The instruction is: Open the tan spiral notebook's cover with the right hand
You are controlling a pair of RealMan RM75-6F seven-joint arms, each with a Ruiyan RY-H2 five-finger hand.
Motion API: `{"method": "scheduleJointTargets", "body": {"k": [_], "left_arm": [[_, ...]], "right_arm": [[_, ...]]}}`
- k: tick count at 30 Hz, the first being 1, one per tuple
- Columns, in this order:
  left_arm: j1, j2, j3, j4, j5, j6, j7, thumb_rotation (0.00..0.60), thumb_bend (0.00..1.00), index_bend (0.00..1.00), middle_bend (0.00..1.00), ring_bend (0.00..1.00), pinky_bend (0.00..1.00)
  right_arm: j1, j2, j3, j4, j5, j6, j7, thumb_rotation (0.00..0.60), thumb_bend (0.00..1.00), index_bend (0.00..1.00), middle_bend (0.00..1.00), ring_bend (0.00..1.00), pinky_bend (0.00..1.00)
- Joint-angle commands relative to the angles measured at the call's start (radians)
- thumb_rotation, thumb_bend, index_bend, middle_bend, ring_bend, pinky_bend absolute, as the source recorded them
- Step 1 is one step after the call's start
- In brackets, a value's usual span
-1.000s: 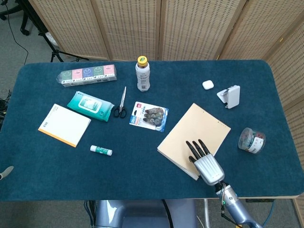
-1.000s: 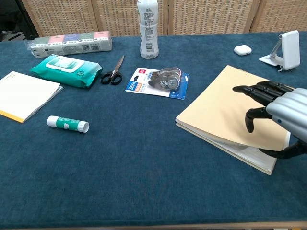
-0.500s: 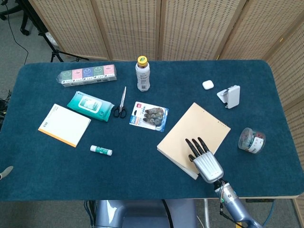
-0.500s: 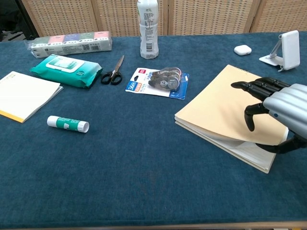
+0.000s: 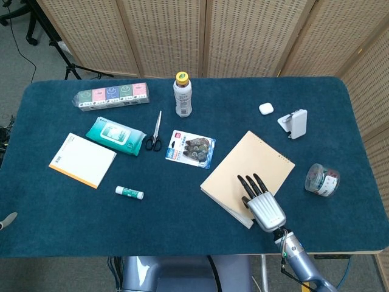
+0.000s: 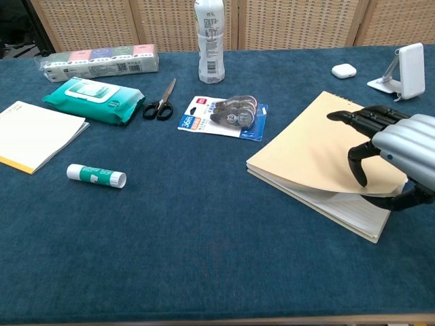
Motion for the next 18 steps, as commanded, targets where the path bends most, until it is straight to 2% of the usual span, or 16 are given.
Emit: {"method": "scheduleJointTargets", "body": {"k": [1,4,9,18], "left_arm": [[0.000,0.000,0.000,0.000,0.000,0.000,0.000,0.600,0.00,0.00,0.00,0.00,0.00],[0.000,0.001,0.000,0.000,0.000,0.000,-0.002,0.600,0.00,0.00,0.00,0.00,0.00],[-0.001,0.001,0.000,0.000,0.001,-0.001,-0.004,0.600,0.00,0.00,0.00,0.00,0.00],[0.000,0.002,0.000,0.001,0.001,-0.001,-0.005,0.600,0.00,0.00,0.00,0.00,0.00]], "right_arm": [[0.001,0.000,-0.003,0.000,-0.002,0.001,0.007,0.600,0.41,0.63,0.00,0.00,0.00],[0.002,-0.001,-0.007,0.002,-0.006,0.003,0.016,0.600,0.45,0.65,0.00,0.00,0.00],[0.005,0.001,-0.015,0.002,-0.008,-0.002,0.025,0.600,0.62,0.66,0.00,0.00,0.00],[0.010,0.011,-0.026,-0.006,-0.014,-0.008,0.039,0.600,0.81,0.66,0.00,0.00,0.00]]}}
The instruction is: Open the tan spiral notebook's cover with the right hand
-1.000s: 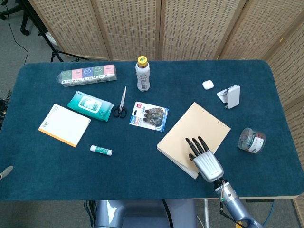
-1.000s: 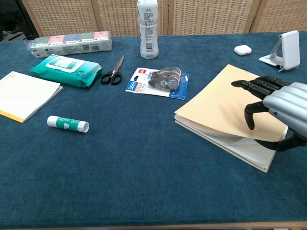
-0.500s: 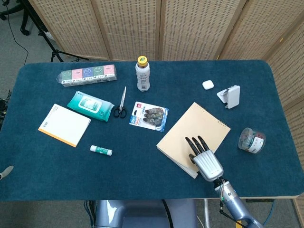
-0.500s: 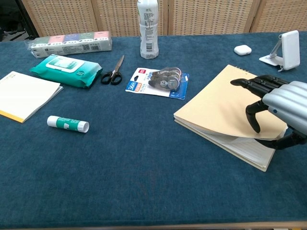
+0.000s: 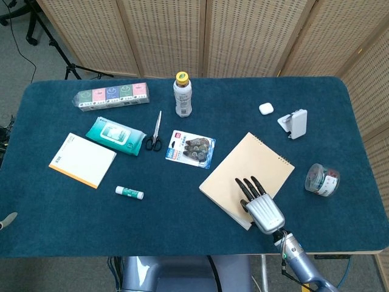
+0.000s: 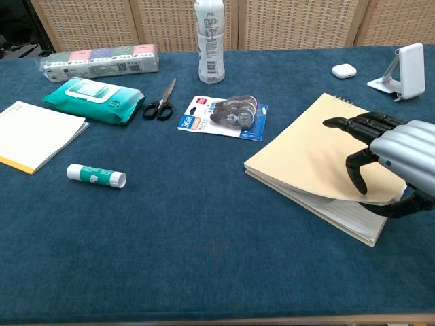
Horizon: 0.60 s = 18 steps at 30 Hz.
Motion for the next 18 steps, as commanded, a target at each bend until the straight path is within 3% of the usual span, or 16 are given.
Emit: {"method": "scheduleJointTargets", "body": {"k": [1,12,18], "left_arm": [[0.000,0.000,0.000,0.000,0.000,0.000,0.000,0.600,0.00,0.00,0.00,0.00,0.00],[0.000,-0.003,0.001,-0.003,0.001,0.001,0.009,0.600,0.00,0.00,0.00,0.00,0.00],[-0.002,-0.006,0.002,-0.005,0.000,-0.003,0.019,0.600,0.00,0.00,0.00,0.00,0.00]], "right_arm": [[0.000,0.003,-0.005,-0.003,-0.004,0.000,0.006,0.600,0.81,0.66,0.00,0.00,0.00],[0.027,0.065,-0.060,-0.040,-0.094,-0.004,0.080,0.600,0.85,0.66,0.00,0.00,0.00],[0.067,0.117,-0.108,-0.053,-0.205,0.001,0.138,0.600,0.86,0.67,0.00,0.00,0.00]]}}
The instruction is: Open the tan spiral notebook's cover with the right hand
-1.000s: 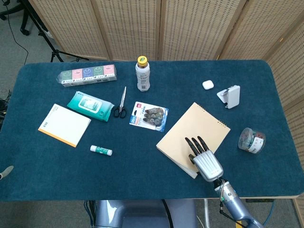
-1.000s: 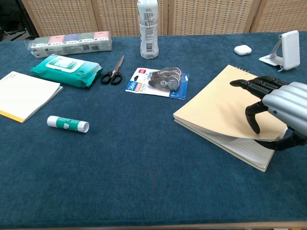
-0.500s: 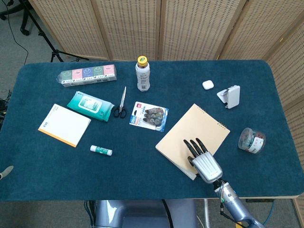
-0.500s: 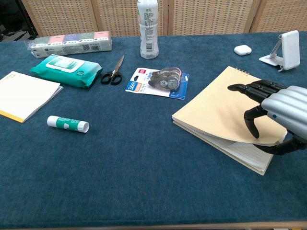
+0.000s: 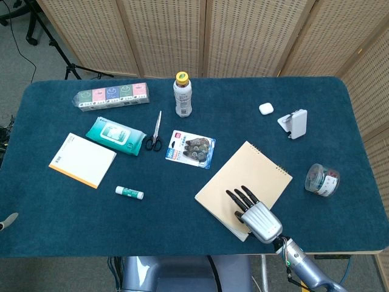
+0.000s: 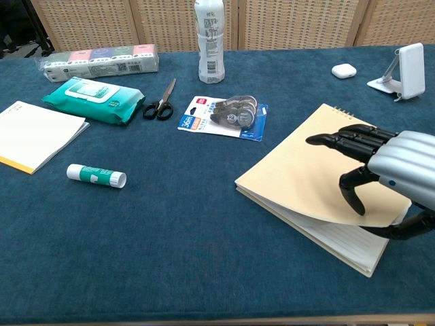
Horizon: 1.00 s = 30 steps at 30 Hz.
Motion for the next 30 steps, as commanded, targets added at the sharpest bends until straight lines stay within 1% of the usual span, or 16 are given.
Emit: {"method": "scheduleJointTargets", "body": {"k": [1,9,16,19,30], "left_arm": [[-0.001,-0.001,0.000,-0.001,-0.001,0.000,0.003,0.600,0.00,0.00,0.00,0.00,0.00],[-0.002,0.000,-0.001,-0.002,-0.005,-0.003,0.003,0.600,0.00,0.00,0.00,0.00,0.00],[-0.002,-0.001,-0.001,-0.002,-0.006,-0.003,0.006,0.600,0.00,0.00,0.00,0.00,0.00],[-0.002,-0.001,-0.001,-0.003,-0.006,-0.004,0.007,0.600,0.00,0.00,0.00,0.00,0.00],[-0.002,-0.004,0.000,-0.005,-0.006,-0.003,0.014,0.600,0.00,0.00,0.00,0.00,0.00]], "right_arm": [[0.028,0.037,-0.031,-0.013,-0.070,0.010,0.042,0.600,0.86,0.67,0.01,0.00,0.00],[0.047,0.076,-0.060,-0.046,-0.157,0.032,0.030,0.600,0.86,0.67,0.01,0.00,0.00],[0.062,0.092,-0.081,-0.059,-0.221,0.044,0.023,0.600,0.87,0.67,0.02,0.00,0.00],[0.063,0.100,-0.091,-0.068,-0.254,0.053,0.001,0.600,0.88,0.67,0.02,0.00,0.00],[0.063,0.117,-0.123,-0.087,-0.326,0.070,-0.018,0.600,0.88,0.67,0.02,0.00,0.00]]}}
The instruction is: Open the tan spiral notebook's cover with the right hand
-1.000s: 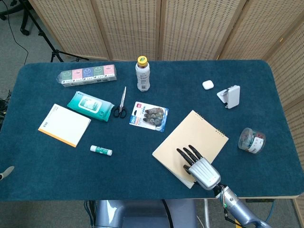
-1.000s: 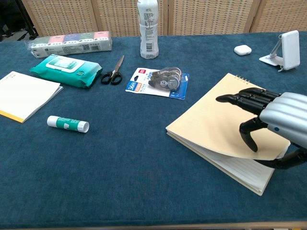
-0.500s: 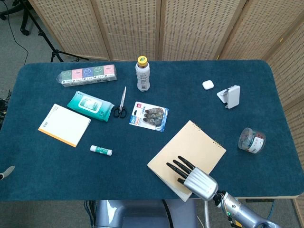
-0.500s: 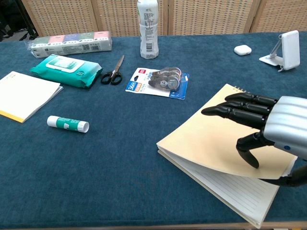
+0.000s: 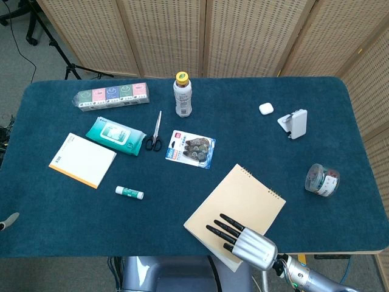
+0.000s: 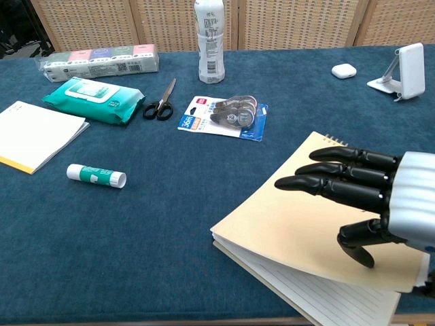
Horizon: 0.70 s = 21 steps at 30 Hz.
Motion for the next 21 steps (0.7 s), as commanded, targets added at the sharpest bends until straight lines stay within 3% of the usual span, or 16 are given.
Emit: {"method": "scheduleJointTargets", "body": {"k": [1,11,21], "left_arm": [[0.000,-0.001,0.000,-0.001,-0.002,-0.001,0.002,0.600,0.00,0.00,0.00,0.00,0.00],[0.000,0.000,-0.002,-0.007,-0.010,-0.003,0.005,0.600,0.00,0.00,0.00,0.00,0.00],[0.002,0.009,0.001,-0.006,-0.006,-0.005,-0.016,0.600,0.00,0.00,0.00,0.00,0.00]], "right_arm": [[0.000,0.006,-0.007,-0.006,-0.017,0.003,-0.012,0.600,0.88,0.67,0.02,0.00,0.00],[0.000,0.004,0.015,-0.031,0.018,-0.011,0.000,0.600,0.88,0.67,0.03,0.00,0.00],[0.044,0.050,0.145,-0.133,0.319,-0.125,0.200,0.600,0.88,0.69,0.05,0.00,0.00]]}}
